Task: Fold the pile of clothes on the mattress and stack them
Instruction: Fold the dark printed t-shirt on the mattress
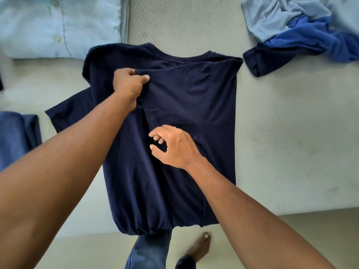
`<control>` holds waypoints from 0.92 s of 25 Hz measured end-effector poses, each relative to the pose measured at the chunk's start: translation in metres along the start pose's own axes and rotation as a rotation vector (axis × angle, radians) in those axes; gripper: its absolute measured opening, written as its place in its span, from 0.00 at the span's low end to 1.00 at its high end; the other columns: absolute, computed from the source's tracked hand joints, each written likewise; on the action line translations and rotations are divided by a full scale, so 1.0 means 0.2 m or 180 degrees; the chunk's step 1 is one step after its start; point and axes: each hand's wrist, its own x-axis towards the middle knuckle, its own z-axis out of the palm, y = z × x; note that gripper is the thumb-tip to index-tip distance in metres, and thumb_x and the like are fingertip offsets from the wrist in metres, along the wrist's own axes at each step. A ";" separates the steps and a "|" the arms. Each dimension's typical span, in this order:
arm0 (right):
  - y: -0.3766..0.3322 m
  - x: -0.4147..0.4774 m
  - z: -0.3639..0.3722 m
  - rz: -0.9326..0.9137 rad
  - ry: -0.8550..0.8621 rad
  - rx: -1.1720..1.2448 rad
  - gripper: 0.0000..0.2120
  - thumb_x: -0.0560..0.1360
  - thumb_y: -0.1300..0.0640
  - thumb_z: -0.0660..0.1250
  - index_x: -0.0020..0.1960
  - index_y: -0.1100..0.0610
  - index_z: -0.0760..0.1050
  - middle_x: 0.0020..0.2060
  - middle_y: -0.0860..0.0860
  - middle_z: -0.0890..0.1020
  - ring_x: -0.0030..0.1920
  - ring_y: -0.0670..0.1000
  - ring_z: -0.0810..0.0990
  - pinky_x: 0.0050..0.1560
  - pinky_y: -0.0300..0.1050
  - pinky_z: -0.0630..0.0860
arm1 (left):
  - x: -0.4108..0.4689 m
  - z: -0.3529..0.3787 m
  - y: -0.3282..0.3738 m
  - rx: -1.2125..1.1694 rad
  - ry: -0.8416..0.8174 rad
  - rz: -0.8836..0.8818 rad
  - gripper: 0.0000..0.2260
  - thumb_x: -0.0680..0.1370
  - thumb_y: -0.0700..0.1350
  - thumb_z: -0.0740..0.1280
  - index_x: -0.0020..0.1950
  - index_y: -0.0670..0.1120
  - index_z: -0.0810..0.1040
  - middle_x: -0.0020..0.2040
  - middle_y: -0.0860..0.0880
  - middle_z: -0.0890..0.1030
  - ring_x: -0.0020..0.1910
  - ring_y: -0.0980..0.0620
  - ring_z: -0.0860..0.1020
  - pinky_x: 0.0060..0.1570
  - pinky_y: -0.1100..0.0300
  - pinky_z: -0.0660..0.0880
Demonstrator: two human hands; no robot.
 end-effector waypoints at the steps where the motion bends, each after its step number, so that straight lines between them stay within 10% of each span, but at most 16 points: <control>1: 0.01 -0.02 -0.02 0.0128 0.0073 0.0008 0.09 0.75 0.50 0.71 0.53 0.52 0.81 0.45 0.44 0.81 0.43 0.46 0.80 0.47 0.48 0.80 | -0.01 0.00 0.00 -0.0005 -0.0001 -0.0060 0.07 0.71 0.43 0.79 0.46 0.46 0.83 0.49 0.44 0.87 0.50 0.46 0.86 0.47 0.46 0.85; 4: 0.06 -0.05 -0.07 0.0482 0.0565 -0.0328 0.13 0.75 0.49 0.70 0.58 0.52 0.81 0.47 0.45 0.80 0.47 0.48 0.78 0.50 0.47 0.78 | -0.03 0.00 -0.01 0.0000 -0.0178 -0.0306 0.13 0.71 0.46 0.80 0.49 0.43 0.82 0.53 0.45 0.85 0.52 0.46 0.85 0.47 0.46 0.85; 8: 0.07 -0.08 -0.12 0.0366 -0.0489 0.0115 0.19 0.76 0.50 0.71 0.67 0.47 0.79 0.52 0.43 0.79 0.50 0.45 0.79 0.55 0.46 0.78 | -0.13 -0.01 0.04 0.0661 -0.0345 -0.0043 0.12 0.72 0.46 0.76 0.54 0.45 0.83 0.50 0.45 0.86 0.49 0.44 0.86 0.44 0.44 0.85; 13: 0.19 -0.01 -0.39 0.2102 0.1731 0.2106 0.07 0.78 0.56 0.70 0.55 0.53 0.83 0.42 0.53 0.87 0.39 0.53 0.87 0.39 0.46 0.80 | -0.37 0.20 0.27 0.0720 -0.0640 0.0877 0.10 0.73 0.44 0.71 0.53 0.45 0.78 0.47 0.43 0.84 0.37 0.45 0.86 0.29 0.51 0.81; 17: 0.37 -0.06 -0.58 0.3032 0.1899 0.3237 0.30 0.84 0.35 0.55 0.63 0.58 0.80 0.51 0.57 0.87 0.51 0.56 0.88 0.53 0.53 0.83 | -0.61 0.44 0.37 -0.0072 -0.2141 0.0188 0.14 0.83 0.50 0.68 0.64 0.45 0.72 0.49 0.36 0.85 0.39 0.37 0.87 0.35 0.45 0.83; 20: 0.50 -0.09 -0.59 0.3344 0.1607 0.3364 0.40 0.75 0.24 0.58 0.64 0.56 0.81 0.56 0.54 0.87 0.56 0.54 0.86 0.56 0.54 0.83 | -0.57 0.46 0.20 0.1713 -0.1737 0.0851 0.07 0.80 0.52 0.68 0.52 0.50 0.79 0.41 0.44 0.86 0.33 0.45 0.85 0.40 0.50 0.84; 23: 0.51 -0.06 -0.58 0.3310 0.1461 0.2509 0.30 0.68 0.35 0.75 0.56 0.60 0.82 0.47 0.46 0.86 0.50 0.48 0.85 0.52 0.47 0.81 | -0.64 0.40 -0.01 0.2630 -0.1872 0.1376 0.08 0.78 0.56 0.70 0.51 0.54 0.82 0.40 0.55 0.85 0.36 0.59 0.80 0.47 0.56 0.79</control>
